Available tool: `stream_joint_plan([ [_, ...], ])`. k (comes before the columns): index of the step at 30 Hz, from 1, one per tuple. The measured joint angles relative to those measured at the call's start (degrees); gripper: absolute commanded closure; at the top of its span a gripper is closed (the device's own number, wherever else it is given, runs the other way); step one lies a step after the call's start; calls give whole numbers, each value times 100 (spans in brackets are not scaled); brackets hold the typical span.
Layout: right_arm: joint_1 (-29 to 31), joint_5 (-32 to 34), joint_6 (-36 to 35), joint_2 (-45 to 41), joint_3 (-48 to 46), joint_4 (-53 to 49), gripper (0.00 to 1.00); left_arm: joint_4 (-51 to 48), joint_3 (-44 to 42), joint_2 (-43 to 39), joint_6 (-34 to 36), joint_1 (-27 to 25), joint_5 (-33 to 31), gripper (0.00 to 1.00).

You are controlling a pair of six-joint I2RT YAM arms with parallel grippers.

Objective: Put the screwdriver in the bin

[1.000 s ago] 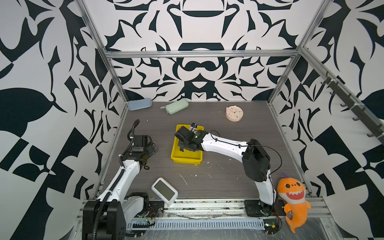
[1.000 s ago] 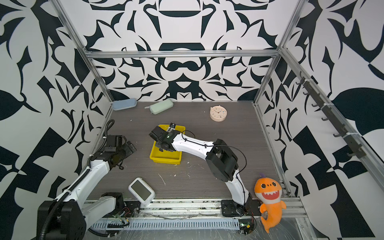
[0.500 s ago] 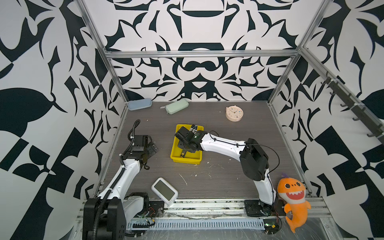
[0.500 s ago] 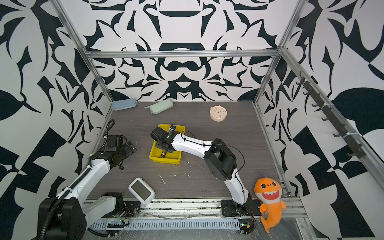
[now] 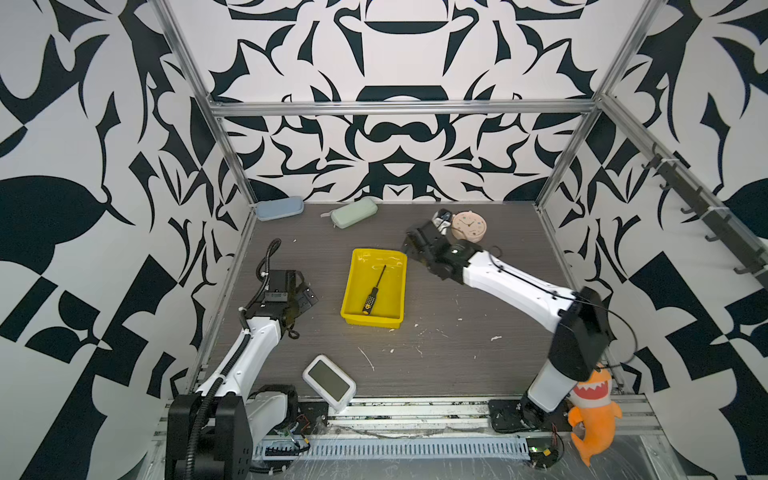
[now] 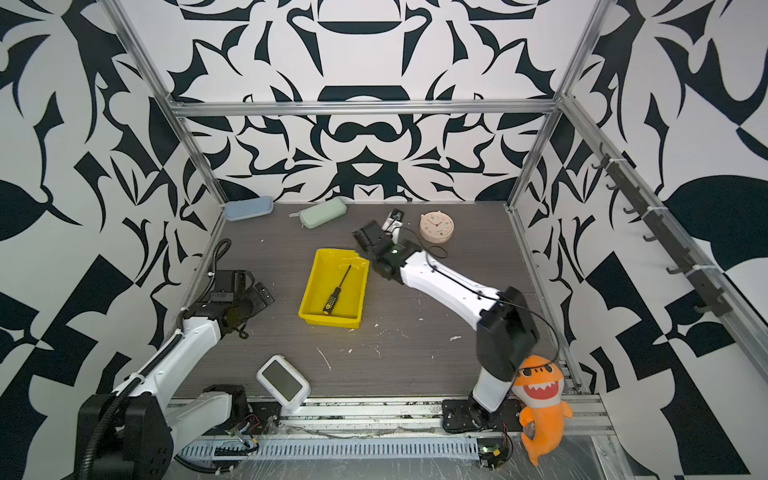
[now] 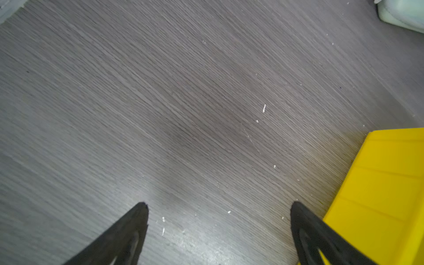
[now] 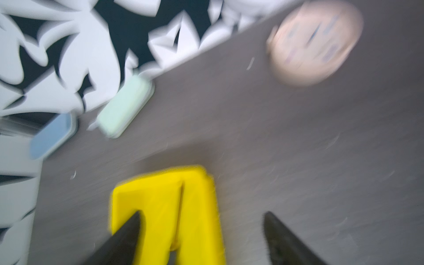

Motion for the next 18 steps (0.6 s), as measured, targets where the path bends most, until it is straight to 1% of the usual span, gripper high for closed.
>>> stream_joint_plan([
  [2,-55,413,-940,-634,-992,1032,0,0,7,50,4,-2,17,1],
  [3,-31,623,-1606,-911,-1552,1683,0,0,7,70,7,0,31,1],
  [4,9,756,-2107,-1051,-1919,2175,0,0,7,81,7,0,35,1],
  [6,28,1036,-3403,-1123,-2610,3154,0,0,11,114,9,0,50,1],
  [8,-42,1169,-4234,-994,-2949,3501,0,0,13,136,9,0,59,1],
  [10,-293,1335,-4699,-879,-3268,3751,0,0,13,140,11,0,79,1],
  [12,-627,1486,-4962,-870,-3644,3987,0,2,17,144,11,0,105,1],
  [15,-1097,1722,-5169,-879,-4151,4301,0,11,17,153,13,0,138,1],
  [18,-1410,1742,-5246,-909,-4419,4461,0,22,48,236,13,0,160,1],
])
